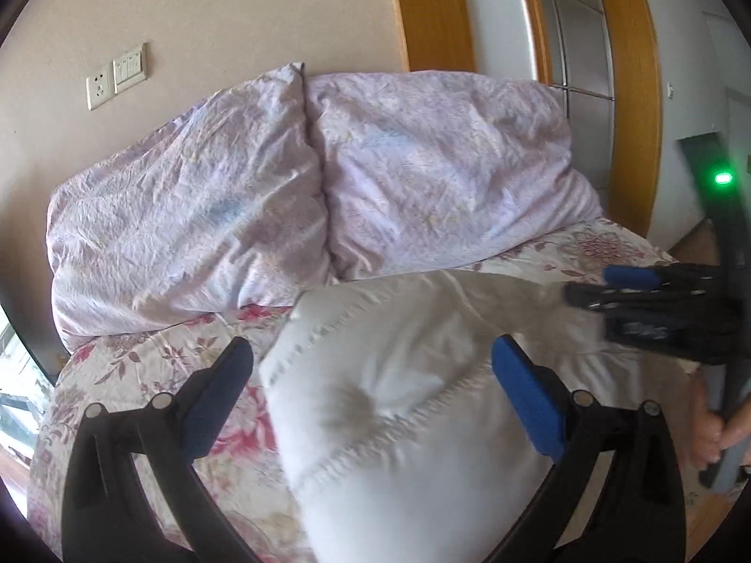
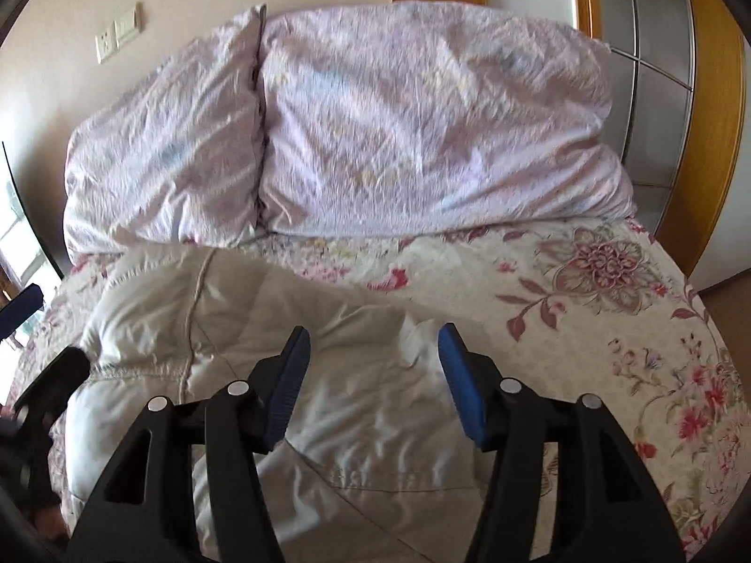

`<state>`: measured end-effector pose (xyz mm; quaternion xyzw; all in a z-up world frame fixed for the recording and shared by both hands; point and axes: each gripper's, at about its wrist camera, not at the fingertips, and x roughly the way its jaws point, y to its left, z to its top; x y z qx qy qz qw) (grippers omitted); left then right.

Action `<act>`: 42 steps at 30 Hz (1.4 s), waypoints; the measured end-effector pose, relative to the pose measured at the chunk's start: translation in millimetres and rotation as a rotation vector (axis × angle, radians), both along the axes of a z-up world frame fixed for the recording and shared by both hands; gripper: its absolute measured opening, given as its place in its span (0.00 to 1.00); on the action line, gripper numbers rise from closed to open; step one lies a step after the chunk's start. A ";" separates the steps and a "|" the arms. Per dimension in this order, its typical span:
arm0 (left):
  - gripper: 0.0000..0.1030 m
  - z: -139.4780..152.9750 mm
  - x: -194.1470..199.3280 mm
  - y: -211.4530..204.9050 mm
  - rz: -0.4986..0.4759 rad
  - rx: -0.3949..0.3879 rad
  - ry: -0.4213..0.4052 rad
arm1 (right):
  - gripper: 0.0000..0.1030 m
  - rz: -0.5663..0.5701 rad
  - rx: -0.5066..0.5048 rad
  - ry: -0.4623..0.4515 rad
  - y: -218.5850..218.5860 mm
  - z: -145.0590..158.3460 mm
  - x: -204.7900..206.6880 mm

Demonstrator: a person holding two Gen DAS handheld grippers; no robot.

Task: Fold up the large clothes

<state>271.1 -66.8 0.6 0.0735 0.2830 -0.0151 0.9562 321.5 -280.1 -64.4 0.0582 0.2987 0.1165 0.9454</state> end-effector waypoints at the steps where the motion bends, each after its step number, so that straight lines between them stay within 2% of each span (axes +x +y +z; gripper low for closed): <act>1: 0.98 -1.1 6.2 4.1 0.009 -0.004 0.012 | 0.57 0.003 -0.008 -0.005 0.5 1.1 0.3; 4: 0.98 -11.2 21.8 12.9 0.033 -0.017 0.050 | 0.57 -0.005 -0.073 -0.017 6.8 -5.0 3.5; 6: 0.98 -22.2 27.3 14.0 0.044 -0.011 0.075 | 0.57 -0.017 -0.100 0.009 9.1 -18.6 9.1; 9: 0.98 -32.8 28.1 9.0 0.036 -0.003 0.081 | 0.57 -0.024 -0.028 0.025 0.6 -34.6 14.6; 13: 0.98 -40.4 35.0 6.1 0.033 -0.018 0.107 | 0.67 -0.049 0.035 0.049 -7.8 -44.9 21.1; 18: 0.98 -50.0 43.9 4.9 0.022 -0.039 0.135 | 0.69 -0.066 0.013 0.051 -3.8 -49.5 23.3; 29: 0.98 -62.0 51.6 -2.4 0.029 -0.001 0.139 | 0.73 -0.098 -0.038 0.047 2.1 -53.1 27.2; 42: 0.98 -67.4 57.2 -0.9 0.034 -0.009 0.155 | 0.76 -0.094 -0.070 0.087 8.2 -56.9 37.3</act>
